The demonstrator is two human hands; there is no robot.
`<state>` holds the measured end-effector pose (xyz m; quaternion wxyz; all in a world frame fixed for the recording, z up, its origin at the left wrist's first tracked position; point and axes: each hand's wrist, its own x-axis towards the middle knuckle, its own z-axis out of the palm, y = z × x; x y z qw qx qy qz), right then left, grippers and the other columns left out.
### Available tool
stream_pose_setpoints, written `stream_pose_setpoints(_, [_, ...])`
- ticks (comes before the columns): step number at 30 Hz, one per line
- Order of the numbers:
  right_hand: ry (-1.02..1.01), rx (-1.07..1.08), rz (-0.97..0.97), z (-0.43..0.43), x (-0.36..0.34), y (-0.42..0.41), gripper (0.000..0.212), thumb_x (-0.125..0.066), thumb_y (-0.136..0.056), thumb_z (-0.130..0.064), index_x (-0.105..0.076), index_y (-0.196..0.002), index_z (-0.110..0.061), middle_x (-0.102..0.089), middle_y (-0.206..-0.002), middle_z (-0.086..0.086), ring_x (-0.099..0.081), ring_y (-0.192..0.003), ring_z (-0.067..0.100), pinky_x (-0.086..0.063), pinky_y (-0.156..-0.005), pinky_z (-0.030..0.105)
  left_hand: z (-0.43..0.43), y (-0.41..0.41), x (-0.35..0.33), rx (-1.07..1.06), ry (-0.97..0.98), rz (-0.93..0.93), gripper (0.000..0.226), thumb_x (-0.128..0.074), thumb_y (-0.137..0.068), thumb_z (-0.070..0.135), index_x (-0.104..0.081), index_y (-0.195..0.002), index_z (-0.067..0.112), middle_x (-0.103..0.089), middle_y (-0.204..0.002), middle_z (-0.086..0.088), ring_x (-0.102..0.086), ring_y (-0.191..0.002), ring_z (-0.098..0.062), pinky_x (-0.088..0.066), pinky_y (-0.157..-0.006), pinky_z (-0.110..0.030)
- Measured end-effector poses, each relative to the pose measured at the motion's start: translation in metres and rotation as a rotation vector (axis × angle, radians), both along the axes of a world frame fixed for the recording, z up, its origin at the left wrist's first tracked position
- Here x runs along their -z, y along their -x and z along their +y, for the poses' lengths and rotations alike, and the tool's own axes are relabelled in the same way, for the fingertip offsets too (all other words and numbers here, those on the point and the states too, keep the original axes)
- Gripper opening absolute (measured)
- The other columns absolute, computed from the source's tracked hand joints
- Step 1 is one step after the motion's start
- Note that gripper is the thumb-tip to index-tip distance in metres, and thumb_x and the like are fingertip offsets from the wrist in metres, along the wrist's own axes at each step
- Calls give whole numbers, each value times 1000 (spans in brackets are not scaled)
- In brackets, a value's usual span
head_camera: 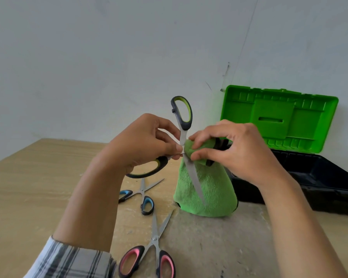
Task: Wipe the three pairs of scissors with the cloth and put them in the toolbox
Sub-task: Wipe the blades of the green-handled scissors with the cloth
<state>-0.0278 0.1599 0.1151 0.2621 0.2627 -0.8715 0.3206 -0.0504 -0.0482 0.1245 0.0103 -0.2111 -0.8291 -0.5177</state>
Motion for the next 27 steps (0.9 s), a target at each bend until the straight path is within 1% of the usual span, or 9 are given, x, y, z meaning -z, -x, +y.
stream_pose_setpoints(3, [16, -31, -25, 2, -1, -2, 18, -90, -64, -35, -81, -79, -31, -76, -97, -15, -69, -96, -1, -52, -93, 29, 2, -1, 1, 0, 4, 11, 14, -74, -82, 6, -68, -94, 10, -76, -67, -8, -64, -57, -11, -48, -55, -16])
stream_pose_setpoints(7, [10, 29, 4, 1, 2, 1, 16, -86, -68, -43, -76, -77, -34, -75, -90, -3, -69, -89, 15, -54, -81, 43, 6, -1, 1, 16, -4, 43, 15, -74, -82, 5, -67, -93, 11, -75, -67, -8, -65, -59, -13, -51, -64, -26])
stream_pose_setpoints(11, [67, 37, 5, -3, 5, 3, 16, -87, -76, -29, -72, -76, -24, -74, -76, -5, -68, -73, 23, -53, -66, 42, 9, -1, 2, 21, -1, 75, 15, -75, -81, 7, -67, -93, 13, -75, -65, -5, -64, -60, -14, -51, -72, -36])
stream_pose_setpoints(15, [117, 54, -4, -6, 8, 4, 18, -84, -80, -24, -67, -78, -20, -73, -72, -5, -65, -67, 19, -51, -65, 37, 10, -3, 2, 9, -5, 86, 16, -75, -81, 8, -67, -93, 14, -75, -65, -4, -60, -65, -24, -52, -71, -49])
stream_pose_setpoints(17, [114, 89, 21, -8, 9, 5, 18, -81, -83, -27, -65, -79, -20, -71, -69, -4, -63, -65, 22, -49, -63, 34, 11, -4, 2, 3, -9, 90, 15, -74, -81, 8, -66, -93, 14, -74, -64, -4, -57, -64, -25, -50, -67, -46])
stream_pose_setpoints(20, [119, 152, 63, -12, 9, 5, 21, -79, -84, -34, -63, -78, -23, -71, -68, -6, -63, -65, 18, -48, -69, 30, 12, -5, 1, -14, -10, 109, 15, -74, -80, 7, -66, -91, 14, -74, -63, -3, -56, -63, -23, -50, -67, -46])
stream_pose_setpoints(22, [104, 187, 110, -16, 9, 5, 23, -78, -84, -40, -61, -77, -26, -71, -68, -7, -64, -65, 15, -52, -80, 39, 13, -6, -1, -30, -8, 127, 15, -74, -80, 7, -66, -90, 15, -74, -63, -3, -61, -62, -23, -55, -75, -53])
stream_pose_setpoints(24, [107, 217, 164, -23, 10, 4, 24, -75, -84, -42, -56, -76, -29, -66, -63, -11, -60, -60, 9, -51, -83, 48, 12, -7, -2, -40, -8, 147, 15, -75, -80, 8, -66, -90, 15, -74, -64, -4, -67, -66, -29, -55, -81, -55])
stream_pose_setpoints(27, [89, 317, 237, -31, 11, 2, 28, -75, -86, -40, -50, -76, -32, -50, -54, -19, -49, -56, 0, -44, -88, 48, 12, -8, -3, -39, -10, 158, 16, -75, -80, 8, -66, -91, 15, -75, -65, -3, -71, -76, -34, -55, -83, -57])
